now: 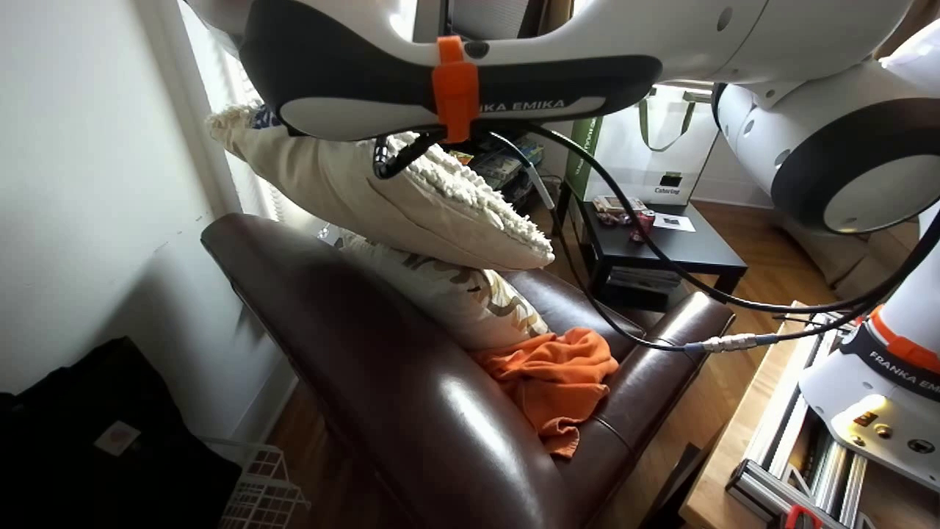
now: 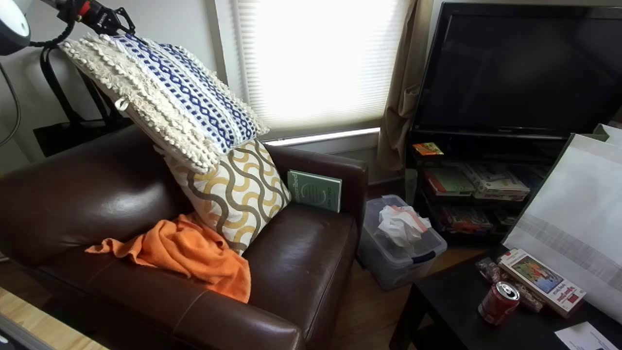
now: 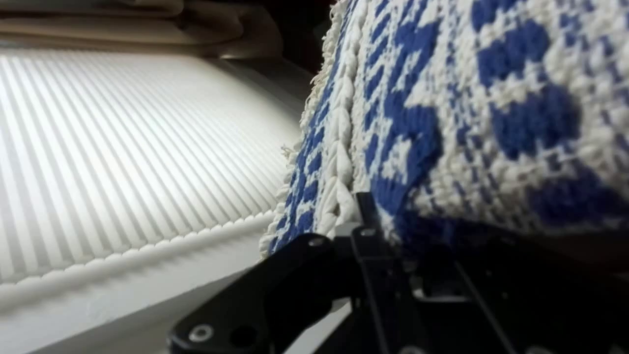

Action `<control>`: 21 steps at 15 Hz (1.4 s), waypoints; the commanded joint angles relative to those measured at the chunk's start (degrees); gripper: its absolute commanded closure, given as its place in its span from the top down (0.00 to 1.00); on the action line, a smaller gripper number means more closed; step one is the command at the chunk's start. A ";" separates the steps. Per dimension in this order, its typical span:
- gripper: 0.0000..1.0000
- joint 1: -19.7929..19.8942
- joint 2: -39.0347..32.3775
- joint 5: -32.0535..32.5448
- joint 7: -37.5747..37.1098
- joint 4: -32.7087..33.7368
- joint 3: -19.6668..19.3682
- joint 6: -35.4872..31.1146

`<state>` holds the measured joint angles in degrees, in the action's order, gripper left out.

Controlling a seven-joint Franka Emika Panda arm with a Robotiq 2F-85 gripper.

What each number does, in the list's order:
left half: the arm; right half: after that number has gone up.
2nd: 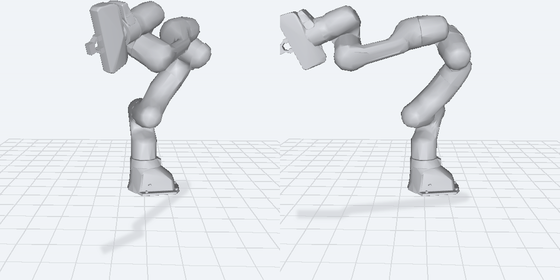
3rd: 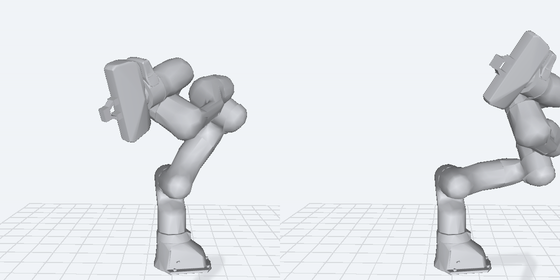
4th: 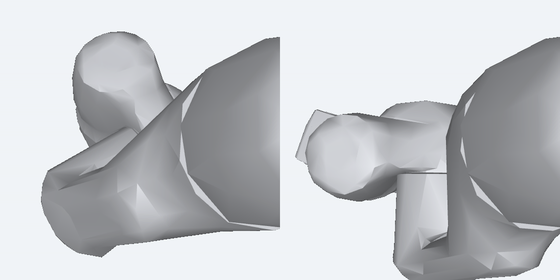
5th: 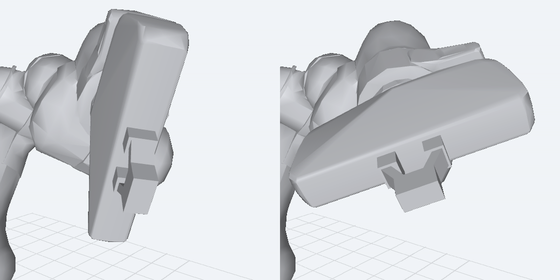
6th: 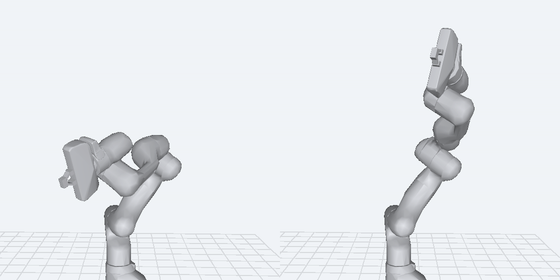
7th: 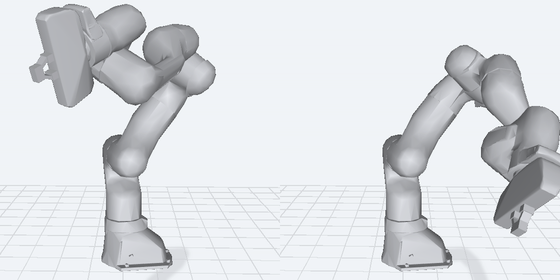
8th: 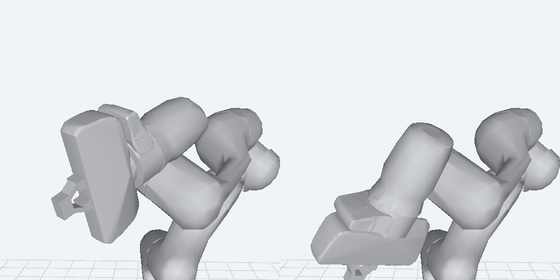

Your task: Place the blue and white pillow over the top part of the chair

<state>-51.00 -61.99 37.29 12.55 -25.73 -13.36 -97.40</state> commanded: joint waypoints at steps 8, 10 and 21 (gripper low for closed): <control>0.56 1.07 3.06 -0.39 13.44 -0.67 1.52 -20.65; 0.72 1.46 3.68 -1.21 15.35 -1.21 2.25 -21.91; 1.00 0.97 4.39 -0.57 -4.64 -0.07 -1.05 -8.38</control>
<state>-50.10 -57.80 37.47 14.70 -25.48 -14.08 -109.96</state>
